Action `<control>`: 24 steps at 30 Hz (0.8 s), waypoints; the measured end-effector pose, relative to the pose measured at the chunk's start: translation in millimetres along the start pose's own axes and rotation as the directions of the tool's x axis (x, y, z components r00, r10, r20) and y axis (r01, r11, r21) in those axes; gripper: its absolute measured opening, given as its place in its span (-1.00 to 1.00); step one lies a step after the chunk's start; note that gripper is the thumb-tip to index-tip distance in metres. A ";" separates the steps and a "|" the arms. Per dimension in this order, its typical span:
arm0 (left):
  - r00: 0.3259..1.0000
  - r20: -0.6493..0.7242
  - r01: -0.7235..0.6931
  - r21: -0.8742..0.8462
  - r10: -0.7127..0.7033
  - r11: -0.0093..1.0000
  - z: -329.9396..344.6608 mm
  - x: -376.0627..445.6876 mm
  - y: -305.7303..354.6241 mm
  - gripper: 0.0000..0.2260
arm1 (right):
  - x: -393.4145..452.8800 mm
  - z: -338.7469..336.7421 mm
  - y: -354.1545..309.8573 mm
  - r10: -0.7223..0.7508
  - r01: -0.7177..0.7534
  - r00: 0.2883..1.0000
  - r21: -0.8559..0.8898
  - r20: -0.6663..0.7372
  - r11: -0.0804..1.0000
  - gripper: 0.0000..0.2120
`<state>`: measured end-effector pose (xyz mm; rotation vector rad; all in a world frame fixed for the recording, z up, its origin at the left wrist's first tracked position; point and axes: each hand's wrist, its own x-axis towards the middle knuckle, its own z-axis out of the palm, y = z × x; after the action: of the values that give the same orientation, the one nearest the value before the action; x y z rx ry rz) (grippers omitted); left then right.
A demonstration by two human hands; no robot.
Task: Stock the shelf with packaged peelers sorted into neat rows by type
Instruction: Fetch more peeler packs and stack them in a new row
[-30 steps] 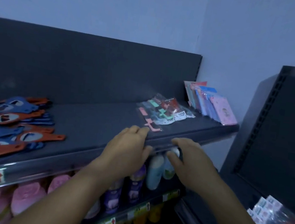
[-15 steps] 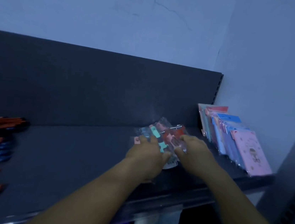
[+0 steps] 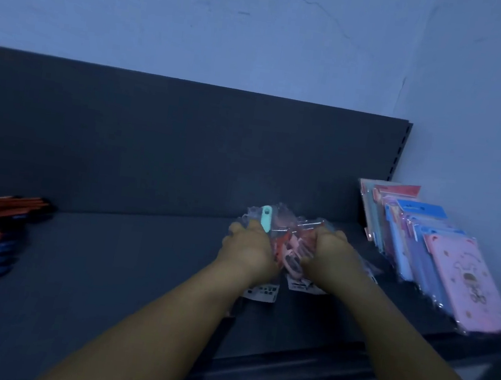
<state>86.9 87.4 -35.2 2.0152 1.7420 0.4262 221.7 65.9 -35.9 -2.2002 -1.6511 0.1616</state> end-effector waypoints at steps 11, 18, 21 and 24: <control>0.993 -0.074 0.088 -0.024 -0.089 0.996 -7.8 -7.2 -19.5 -0.16 | 3.9 10.7 -23.6 0.135 -0.139 0.990 0.121 0.042 0.983 -0.54; 0.990 -0.117 0.042 -0.295 -0.080 0.954 -10.5 -14.7 -27.7 -0.20 | 5.7 9.3 -22.3 0.139 -0.155 0.984 0.153 0.112 0.976 -0.84; 0.986 -0.124 0.066 -0.332 -0.113 0.941 -15.1 -16.1 -30.5 -0.25 | 2.9 8.5 -22.1 0.114 -0.125 0.990 0.158 0.079 0.979 -0.89; 0.985 -0.134 0.057 -0.359 -0.112 0.931 -17.7 -19.9 -33.1 -0.39 | 1.0 11.8 -23.3 0.085 -0.096 0.995 0.207 0.060 0.974 -0.82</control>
<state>46.7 73.6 -36.1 1.6821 1.6876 0.8217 197.3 75.1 -38.0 -2.1261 -1.4849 0.4010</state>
